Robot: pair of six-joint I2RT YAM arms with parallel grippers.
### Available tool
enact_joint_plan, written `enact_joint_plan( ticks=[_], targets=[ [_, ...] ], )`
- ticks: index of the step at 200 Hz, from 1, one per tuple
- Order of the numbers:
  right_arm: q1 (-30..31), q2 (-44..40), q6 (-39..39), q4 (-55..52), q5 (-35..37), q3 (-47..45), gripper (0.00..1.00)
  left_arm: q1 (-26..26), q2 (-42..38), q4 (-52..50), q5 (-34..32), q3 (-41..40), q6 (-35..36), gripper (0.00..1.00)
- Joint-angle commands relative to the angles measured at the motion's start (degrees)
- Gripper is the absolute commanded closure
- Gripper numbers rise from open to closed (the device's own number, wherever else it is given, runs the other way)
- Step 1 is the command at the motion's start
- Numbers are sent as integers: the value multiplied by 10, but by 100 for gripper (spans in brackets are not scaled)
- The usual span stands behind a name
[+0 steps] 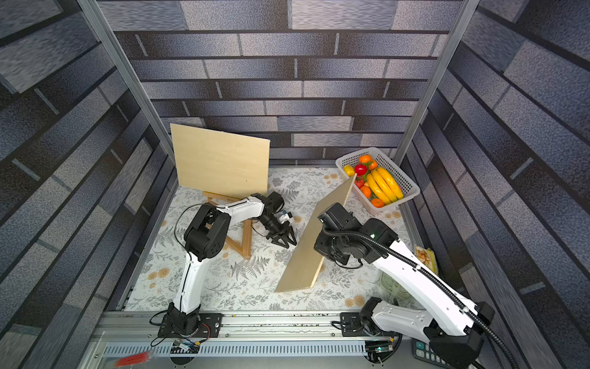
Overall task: Assemble the easel
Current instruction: Pick up the drawing board from the center of the board.
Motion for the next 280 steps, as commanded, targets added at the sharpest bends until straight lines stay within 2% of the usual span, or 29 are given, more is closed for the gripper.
enact_joint_plan(
  ticks=[1, 26, 63, 101, 126, 172, 192, 240, 280],
  targets=[
    [0, 16, -31, -103, 26, 66, 100, -4, -17, -30, -26, 37, -5, 51],
    [0, 42, -73, -124, 10, 119, 100, -10, -60, -46, -56, 74, -26, 45],
    [0, 44, -117, -136, -12, 176, 100, -23, -180, -48, -131, 76, -98, 37],
    [0, 25, -139, -94, -57, 180, 100, -41, -293, -80, -211, 113, -140, 35],
    [1, 31, -156, -85, -71, 204, 100, -36, -376, -102, -247, 108, -147, 34],
    [24, 53, -134, -65, -89, 249, 100, 30, -543, -124, -262, 35, -169, 33],
    [61, 71, -130, -70, -78, 283, 100, 56, -597, -141, -266, 3, -173, 33],
    [128, 110, -109, -55, -42, 356, 100, 116, -672, -172, -256, -48, -174, 33],
    [143, 142, -109, -60, -5, 413, 100, 192, -707, -188, -218, -57, -166, 33]
  ],
)
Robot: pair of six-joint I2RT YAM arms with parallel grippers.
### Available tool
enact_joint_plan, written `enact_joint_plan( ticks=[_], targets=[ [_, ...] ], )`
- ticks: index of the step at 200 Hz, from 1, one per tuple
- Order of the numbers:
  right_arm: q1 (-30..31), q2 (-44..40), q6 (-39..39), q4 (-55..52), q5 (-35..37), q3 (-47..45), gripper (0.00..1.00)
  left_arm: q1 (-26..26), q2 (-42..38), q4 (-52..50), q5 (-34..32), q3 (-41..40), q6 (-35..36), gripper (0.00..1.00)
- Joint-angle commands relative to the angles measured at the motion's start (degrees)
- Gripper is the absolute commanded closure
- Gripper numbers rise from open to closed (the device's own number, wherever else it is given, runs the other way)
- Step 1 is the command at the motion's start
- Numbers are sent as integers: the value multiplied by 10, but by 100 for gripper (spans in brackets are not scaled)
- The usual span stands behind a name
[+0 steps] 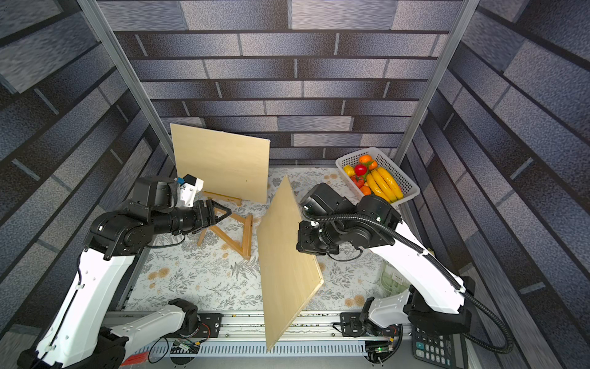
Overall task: Assemble the easel
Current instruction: Pick up the drawing board from the center of the board, then place the drawing board on the easel.
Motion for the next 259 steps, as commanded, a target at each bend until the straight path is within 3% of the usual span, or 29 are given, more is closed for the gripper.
enact_joint_plan(
  ticks=[1, 103, 146, 196, 223, 259],
  targets=[
    [8, -3, 8, 83, 50, 62, 100, 36, -18, -26, 31, -2, 4, 33],
    [47, 67, 11, 99, 91, 170, 100, 151, -42, -68, 115, -33, 59, 33],
    [50, 79, 7, 123, 101, 155, 100, 195, -58, -94, 135, -38, 86, 33],
    [58, 85, 5, 173, 110, 106, 100, 205, -73, -105, 92, -30, 90, 33],
    [64, 85, 4, 200, 119, 73, 100, 217, -83, -121, 31, -15, 92, 32],
    [79, 86, 2, 207, 155, 54, 100, 230, -101, -154, -69, -24, 99, 18]
  ],
)
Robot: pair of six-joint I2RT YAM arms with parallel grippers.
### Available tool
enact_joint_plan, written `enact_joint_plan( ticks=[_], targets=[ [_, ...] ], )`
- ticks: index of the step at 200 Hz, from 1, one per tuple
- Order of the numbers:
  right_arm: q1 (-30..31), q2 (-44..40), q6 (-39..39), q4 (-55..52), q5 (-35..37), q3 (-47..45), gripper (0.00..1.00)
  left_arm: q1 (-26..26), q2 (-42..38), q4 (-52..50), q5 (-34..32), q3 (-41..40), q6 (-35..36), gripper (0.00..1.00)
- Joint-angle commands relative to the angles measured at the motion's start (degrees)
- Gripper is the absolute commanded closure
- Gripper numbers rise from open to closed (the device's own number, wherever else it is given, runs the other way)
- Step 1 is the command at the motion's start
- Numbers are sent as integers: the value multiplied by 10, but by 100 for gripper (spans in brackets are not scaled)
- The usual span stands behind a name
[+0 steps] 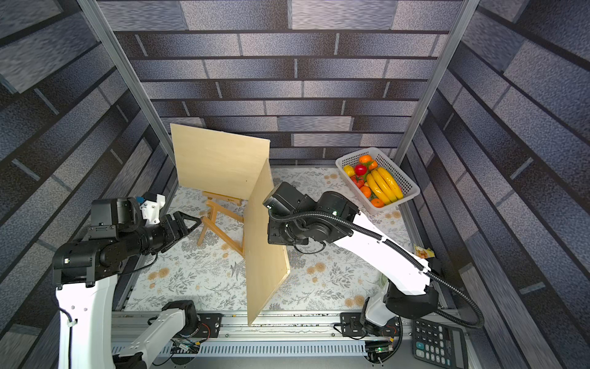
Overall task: Assemble the easel
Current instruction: Place the drawing board on the easel.
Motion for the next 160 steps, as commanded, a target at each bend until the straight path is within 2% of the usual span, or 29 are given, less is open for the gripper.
enact_joint_plan(
  ticks=[1, 23, 44, 82, 122, 160],
  targets=[
    [15, -20, -8, 119, 52, 10, 100, 6, -17, -40, -93, 0, 18, 18],
    [33, -12, -8, 116, 75, 9, 100, 11, -45, -37, -170, -28, 21, 9],
    [54, 4, -6, 118, 90, 13, 100, 19, -54, -33, -205, -43, 21, 3],
    [97, 48, -4, 91, 139, 60, 100, 28, -47, -18, -218, -57, 20, 1],
    [141, 114, 3, 7, 205, 173, 100, 36, -39, 0, -219, -69, 10, 0],
    [157, 178, -10, -73, 221, 276, 100, 39, -39, 16, -227, -82, 4, 0]
  ],
)
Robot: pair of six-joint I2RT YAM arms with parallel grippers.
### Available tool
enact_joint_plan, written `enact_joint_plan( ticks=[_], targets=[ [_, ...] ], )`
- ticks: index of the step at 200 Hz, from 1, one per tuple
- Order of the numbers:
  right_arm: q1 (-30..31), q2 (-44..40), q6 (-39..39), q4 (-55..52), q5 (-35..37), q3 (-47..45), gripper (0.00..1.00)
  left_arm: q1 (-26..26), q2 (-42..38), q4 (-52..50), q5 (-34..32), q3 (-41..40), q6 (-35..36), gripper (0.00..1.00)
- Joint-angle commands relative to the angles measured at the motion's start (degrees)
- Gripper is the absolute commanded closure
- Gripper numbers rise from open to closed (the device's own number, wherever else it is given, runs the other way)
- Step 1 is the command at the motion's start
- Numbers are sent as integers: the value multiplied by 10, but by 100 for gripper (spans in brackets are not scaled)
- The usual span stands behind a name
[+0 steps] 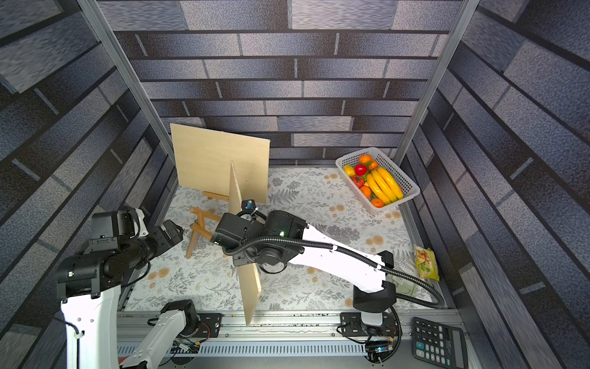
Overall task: Assemble the easel
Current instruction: Place the drawing board on the easel.
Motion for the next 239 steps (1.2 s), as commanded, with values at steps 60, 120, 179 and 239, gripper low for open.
enact_joint_plan(
  ticks=[60, 120, 179, 239],
  targets=[
    [18, 69, -50, -58, 71, 169, 100, 9, -9, 23, -5, 1, -29, 0],
    [28, 90, -70, -60, 78, 168, 100, 23, -23, 18, 23, 51, -63, 0],
    [35, 127, -78, -92, 97, 210, 100, 25, -36, -4, 44, 84, -88, 0],
    [34, 135, -127, -54, 101, 216, 100, 25, -46, -12, 45, 51, -85, 0]
  ],
)
